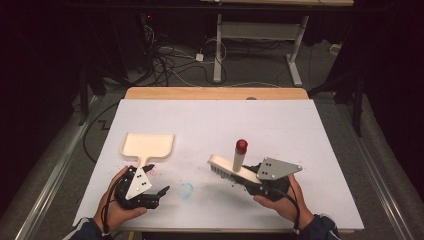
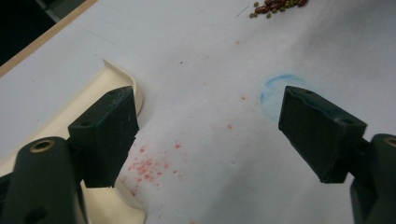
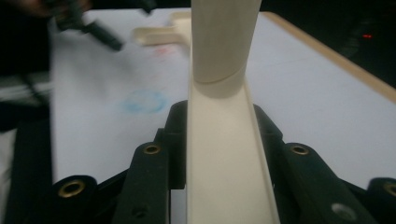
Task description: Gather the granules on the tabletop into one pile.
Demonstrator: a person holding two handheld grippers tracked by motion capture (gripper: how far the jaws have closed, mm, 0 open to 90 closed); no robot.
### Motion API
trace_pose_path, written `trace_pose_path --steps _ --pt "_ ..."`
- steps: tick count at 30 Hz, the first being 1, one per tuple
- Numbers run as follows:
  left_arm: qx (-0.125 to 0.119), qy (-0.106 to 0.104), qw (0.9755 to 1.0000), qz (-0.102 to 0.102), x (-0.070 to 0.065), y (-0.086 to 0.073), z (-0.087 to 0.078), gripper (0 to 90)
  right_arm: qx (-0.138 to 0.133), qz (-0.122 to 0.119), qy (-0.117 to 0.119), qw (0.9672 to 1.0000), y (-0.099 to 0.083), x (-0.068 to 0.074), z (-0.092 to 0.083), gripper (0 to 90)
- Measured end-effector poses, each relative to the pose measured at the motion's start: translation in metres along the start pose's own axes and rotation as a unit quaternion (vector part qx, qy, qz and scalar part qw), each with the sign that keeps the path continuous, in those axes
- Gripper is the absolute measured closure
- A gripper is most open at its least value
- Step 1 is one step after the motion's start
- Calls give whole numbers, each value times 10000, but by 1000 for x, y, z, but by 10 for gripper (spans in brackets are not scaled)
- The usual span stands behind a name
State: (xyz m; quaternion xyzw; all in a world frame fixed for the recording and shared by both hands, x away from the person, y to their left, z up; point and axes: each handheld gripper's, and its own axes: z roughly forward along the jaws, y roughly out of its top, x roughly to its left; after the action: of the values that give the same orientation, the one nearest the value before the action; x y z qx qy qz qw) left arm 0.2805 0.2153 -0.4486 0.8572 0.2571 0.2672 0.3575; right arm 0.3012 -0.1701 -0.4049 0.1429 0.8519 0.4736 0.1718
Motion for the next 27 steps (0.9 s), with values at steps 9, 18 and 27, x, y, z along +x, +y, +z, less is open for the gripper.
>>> trace_pose_path --steps 9,18,27 --pt "1 10 10000 -37 1 0 1 194 167 -314 1370 9899 -32 -7 7 677" --pt "31 -28 10000 -52 2 0 2 194 67 -128 1470 9890 -37 -43 30 677" --pt "43 -68 10000 -41 1 0 4 194 -19 -4 1164 9932 -30 -61 40 678"
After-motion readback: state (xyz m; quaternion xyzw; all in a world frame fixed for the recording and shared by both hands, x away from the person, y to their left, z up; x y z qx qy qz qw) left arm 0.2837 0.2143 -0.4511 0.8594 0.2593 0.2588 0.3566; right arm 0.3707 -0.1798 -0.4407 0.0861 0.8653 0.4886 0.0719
